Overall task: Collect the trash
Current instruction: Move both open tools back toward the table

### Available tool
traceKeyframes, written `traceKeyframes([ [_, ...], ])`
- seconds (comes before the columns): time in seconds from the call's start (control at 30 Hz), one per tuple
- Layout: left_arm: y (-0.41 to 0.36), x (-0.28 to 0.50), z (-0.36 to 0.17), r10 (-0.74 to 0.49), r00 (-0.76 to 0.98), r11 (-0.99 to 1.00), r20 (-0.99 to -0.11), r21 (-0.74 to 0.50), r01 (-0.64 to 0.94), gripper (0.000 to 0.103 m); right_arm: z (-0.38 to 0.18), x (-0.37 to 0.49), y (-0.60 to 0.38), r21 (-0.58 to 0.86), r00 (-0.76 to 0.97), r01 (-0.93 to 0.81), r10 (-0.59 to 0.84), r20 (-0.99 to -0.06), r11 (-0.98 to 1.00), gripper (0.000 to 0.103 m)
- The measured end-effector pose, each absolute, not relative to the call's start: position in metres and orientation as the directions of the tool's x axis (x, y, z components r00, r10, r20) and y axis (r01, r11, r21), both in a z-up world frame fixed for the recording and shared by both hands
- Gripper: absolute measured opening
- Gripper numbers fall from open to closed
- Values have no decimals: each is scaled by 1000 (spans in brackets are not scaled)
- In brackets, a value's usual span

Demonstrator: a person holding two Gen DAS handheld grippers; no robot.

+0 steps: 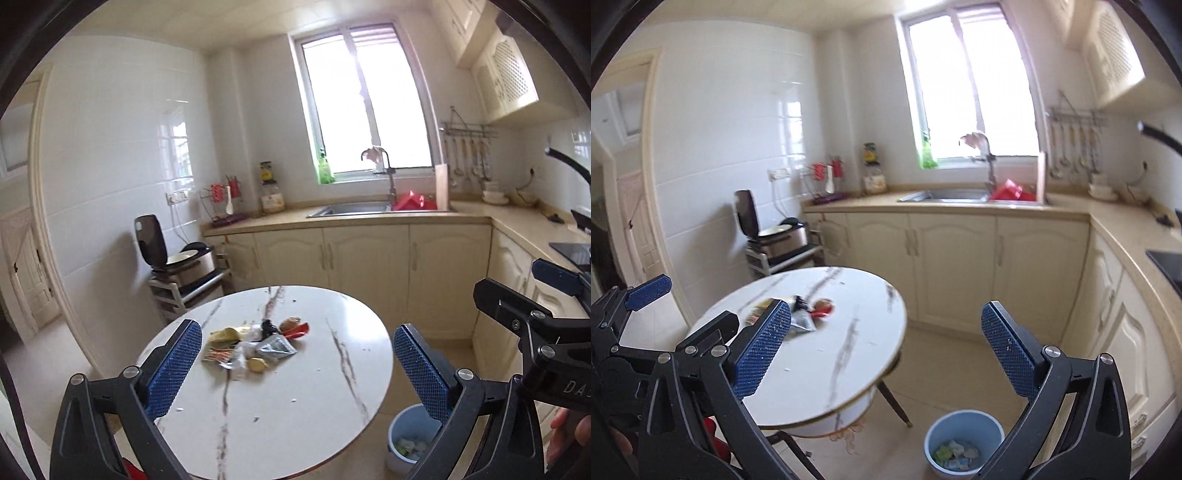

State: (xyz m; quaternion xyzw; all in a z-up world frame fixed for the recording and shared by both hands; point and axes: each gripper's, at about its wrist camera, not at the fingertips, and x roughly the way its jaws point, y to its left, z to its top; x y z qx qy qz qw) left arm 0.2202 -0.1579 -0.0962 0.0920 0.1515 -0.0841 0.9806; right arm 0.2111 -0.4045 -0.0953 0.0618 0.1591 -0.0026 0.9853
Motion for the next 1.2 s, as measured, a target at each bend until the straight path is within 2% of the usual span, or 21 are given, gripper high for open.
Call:
traceKeyframes([
  [0.3, -80, 159, -130, -32, 966, 997, -255, 65, 50, 102, -76, 216, -311, 32, 965, -61, 68, -253, 998, 103],
  [0.63, -37, 174, -149, 15, 954, 1000, -300, -6, -18, 102, -101, 262, -260, -13, 936, -134, 122, -330, 991, 103],
  [0.8, -34, 214, -163, 4, 925, 1000, -379, -13, -10, 102, -131, 295, -265, -6, 909, -127, 114, -400, 992, 103],
  [1.03, -30, 286, -195, -41, 836, 998, -547, -61, 9, 102, -179, 350, -277, 14, 852, -106, 98, -514, 994, 103],
  [1.2, -22, 350, -205, -66, 778, 997, -625, -66, 32, 102, -206, 386, -285, 36, 812, -103, 105, -574, 994, 103],
])
